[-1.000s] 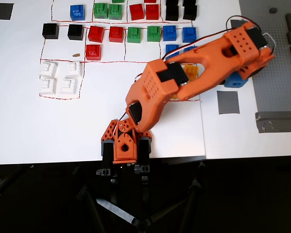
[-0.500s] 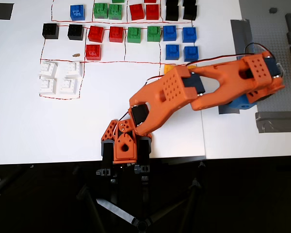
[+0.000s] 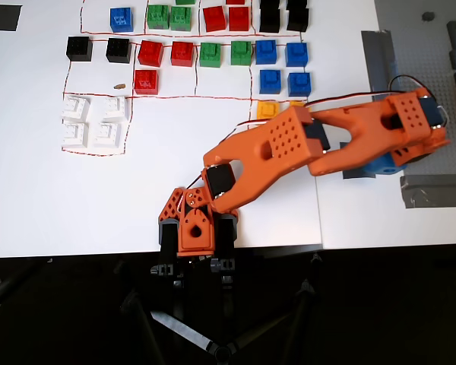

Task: Grab the block and put it in the grey marker

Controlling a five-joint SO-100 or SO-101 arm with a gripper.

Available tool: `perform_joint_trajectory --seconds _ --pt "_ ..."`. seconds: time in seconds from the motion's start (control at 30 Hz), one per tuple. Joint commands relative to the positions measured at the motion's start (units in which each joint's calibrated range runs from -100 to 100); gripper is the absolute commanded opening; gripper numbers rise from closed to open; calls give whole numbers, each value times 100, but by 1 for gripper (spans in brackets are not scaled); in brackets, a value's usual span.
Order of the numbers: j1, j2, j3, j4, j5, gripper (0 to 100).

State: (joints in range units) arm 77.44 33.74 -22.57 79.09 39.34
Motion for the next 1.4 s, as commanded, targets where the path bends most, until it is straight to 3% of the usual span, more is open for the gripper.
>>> perform_joint_trajectory --seconds 0.0,0.1,0.3,0.47,0.8,1.0,1.37 --pt "267 -403 -652 140 156 17" --pt "301 -377 -662 295 176 26" --pt "334 -403 -716 483 181 33" --pt "284 -541 -825 646 166 35" --pt "134 -1526 -1669 2009 288 35" --pt "-739 -2381 -362 2001 -283 27" --pt "-3443 -3702 1653 1650 -2134 1"
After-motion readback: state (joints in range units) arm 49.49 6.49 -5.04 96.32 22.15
